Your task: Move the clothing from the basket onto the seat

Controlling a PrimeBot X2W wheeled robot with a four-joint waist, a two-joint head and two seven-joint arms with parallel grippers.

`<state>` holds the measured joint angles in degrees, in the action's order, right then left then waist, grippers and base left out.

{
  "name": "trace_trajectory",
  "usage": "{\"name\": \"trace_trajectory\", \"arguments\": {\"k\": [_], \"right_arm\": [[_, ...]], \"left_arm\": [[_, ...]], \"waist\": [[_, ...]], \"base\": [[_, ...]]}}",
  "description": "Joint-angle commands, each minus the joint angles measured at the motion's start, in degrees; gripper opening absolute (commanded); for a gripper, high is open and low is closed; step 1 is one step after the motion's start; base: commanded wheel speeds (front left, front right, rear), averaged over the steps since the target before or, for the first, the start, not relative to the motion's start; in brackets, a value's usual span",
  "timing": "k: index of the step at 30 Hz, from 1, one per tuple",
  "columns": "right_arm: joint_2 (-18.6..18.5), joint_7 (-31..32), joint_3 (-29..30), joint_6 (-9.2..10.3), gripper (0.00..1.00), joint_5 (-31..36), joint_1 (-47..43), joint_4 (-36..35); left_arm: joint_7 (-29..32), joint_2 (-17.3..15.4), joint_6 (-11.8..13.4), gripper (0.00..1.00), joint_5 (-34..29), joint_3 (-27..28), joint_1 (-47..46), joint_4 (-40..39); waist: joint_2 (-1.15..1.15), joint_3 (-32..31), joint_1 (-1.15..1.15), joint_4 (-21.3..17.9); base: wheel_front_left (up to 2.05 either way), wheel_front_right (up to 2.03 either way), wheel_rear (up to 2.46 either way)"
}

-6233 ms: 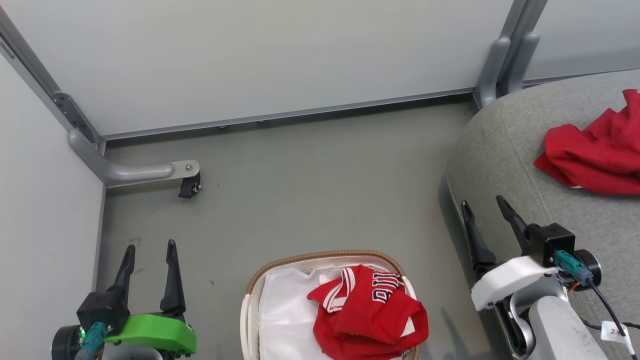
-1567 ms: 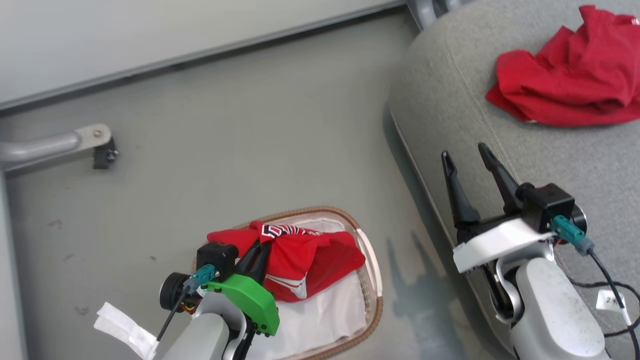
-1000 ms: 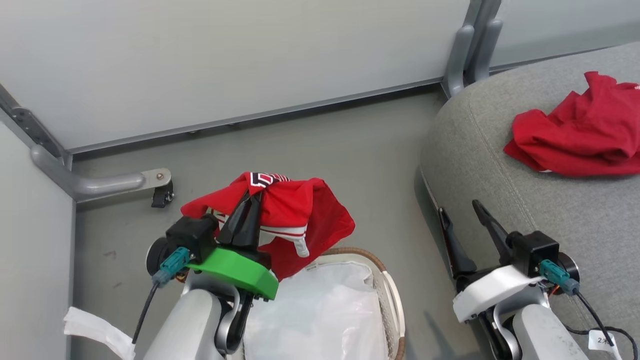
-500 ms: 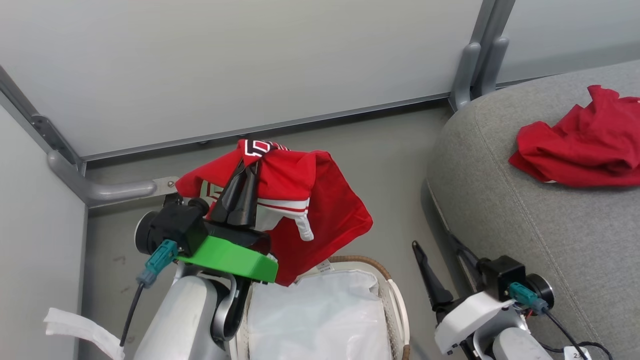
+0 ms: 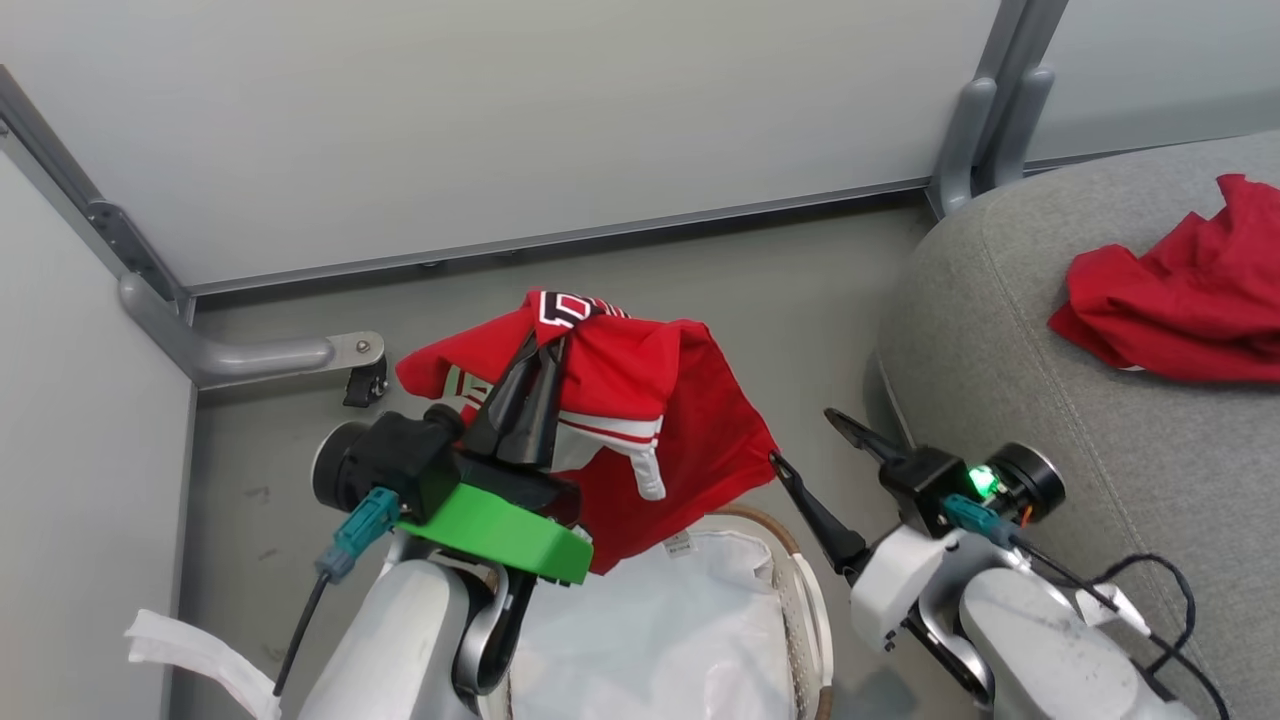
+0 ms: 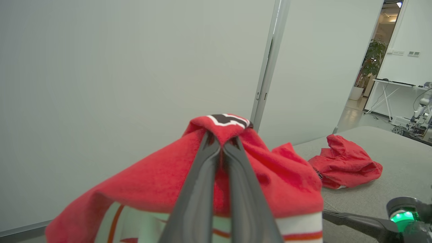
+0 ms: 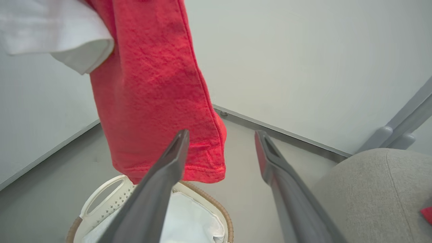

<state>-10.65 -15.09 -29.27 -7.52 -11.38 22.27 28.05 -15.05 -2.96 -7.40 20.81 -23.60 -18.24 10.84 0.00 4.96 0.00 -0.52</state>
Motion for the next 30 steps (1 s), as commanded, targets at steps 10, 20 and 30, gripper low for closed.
{"name": "trace_trajectory", "arguments": {"k": [10,20,30], "right_arm": [[-5.3,-0.1,-16.6,0.07,1.00,-8.0,11.7,7.0],[-7.2,-0.1,-29.0,0.07,1.00,-14.0,20.3,10.3],[-6.2,-0.1,-36.9,0.07,0.98,-20.9,23.3,11.1]], "left_arm": [[-0.2,0.0,-0.2,0.00,0.9,-2.7,-1.6,-0.7],[-0.2,0.0,-0.2,0.00,1.4,-6.0,-2.7,-0.6],[-0.2,0.0,-0.2,0.00,2.5,-9.4,-3.7,-0.4]], "waist": [[0.00,0.7,0.00,1.7],[0.00,1.5,0.00,3.8],[0.00,2.4,0.00,6.2]], "base": [[0.00,0.00,0.00],[0.00,0.00,0.00],[0.00,0.00,0.00]]}}
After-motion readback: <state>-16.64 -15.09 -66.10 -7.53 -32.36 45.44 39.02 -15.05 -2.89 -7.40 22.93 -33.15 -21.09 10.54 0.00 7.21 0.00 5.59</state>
